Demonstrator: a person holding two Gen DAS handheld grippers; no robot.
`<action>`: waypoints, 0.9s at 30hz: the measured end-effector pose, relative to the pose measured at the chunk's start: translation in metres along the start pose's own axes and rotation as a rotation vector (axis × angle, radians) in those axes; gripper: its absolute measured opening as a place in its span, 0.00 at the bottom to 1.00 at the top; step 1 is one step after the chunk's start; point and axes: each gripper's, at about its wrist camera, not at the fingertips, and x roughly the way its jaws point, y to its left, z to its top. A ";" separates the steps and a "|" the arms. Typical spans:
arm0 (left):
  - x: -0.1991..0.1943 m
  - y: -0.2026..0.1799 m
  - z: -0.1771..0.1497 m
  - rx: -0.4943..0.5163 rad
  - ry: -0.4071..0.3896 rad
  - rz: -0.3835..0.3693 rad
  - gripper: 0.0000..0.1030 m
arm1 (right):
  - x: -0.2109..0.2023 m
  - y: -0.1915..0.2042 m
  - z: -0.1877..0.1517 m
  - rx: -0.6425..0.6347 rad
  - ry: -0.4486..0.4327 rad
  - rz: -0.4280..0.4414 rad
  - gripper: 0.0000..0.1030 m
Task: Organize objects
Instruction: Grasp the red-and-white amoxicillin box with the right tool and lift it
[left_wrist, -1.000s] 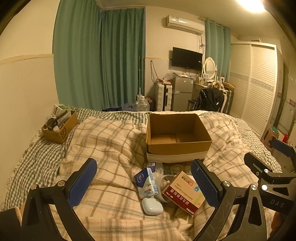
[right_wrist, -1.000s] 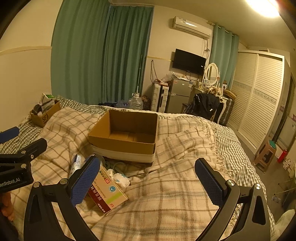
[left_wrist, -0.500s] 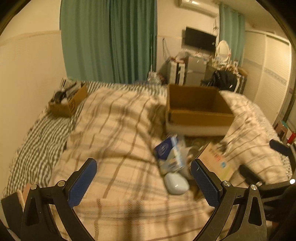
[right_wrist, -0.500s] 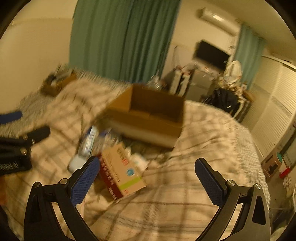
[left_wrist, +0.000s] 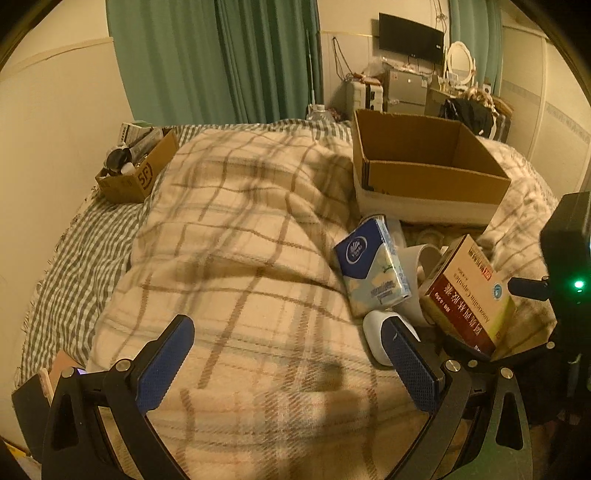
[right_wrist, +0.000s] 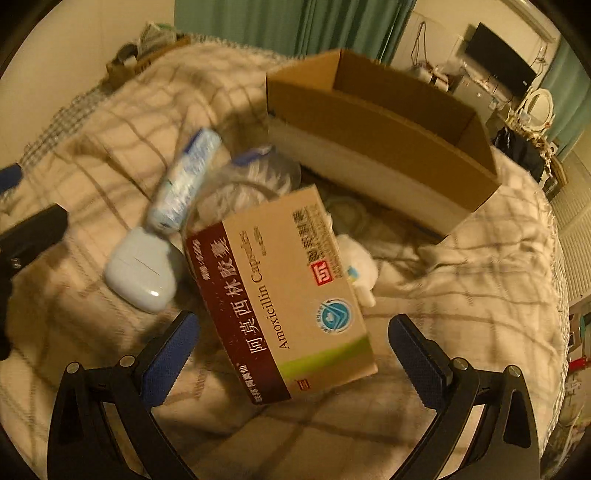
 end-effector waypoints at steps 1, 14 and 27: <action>0.001 -0.002 0.000 0.004 0.004 0.002 1.00 | 0.002 0.000 0.000 0.000 0.005 0.001 0.91; 0.010 -0.061 0.000 0.155 0.048 0.008 1.00 | -0.082 -0.057 -0.011 0.173 -0.236 0.004 0.21; 0.051 -0.089 -0.010 0.231 0.140 0.004 0.51 | -0.053 -0.067 -0.022 0.182 -0.177 0.074 0.52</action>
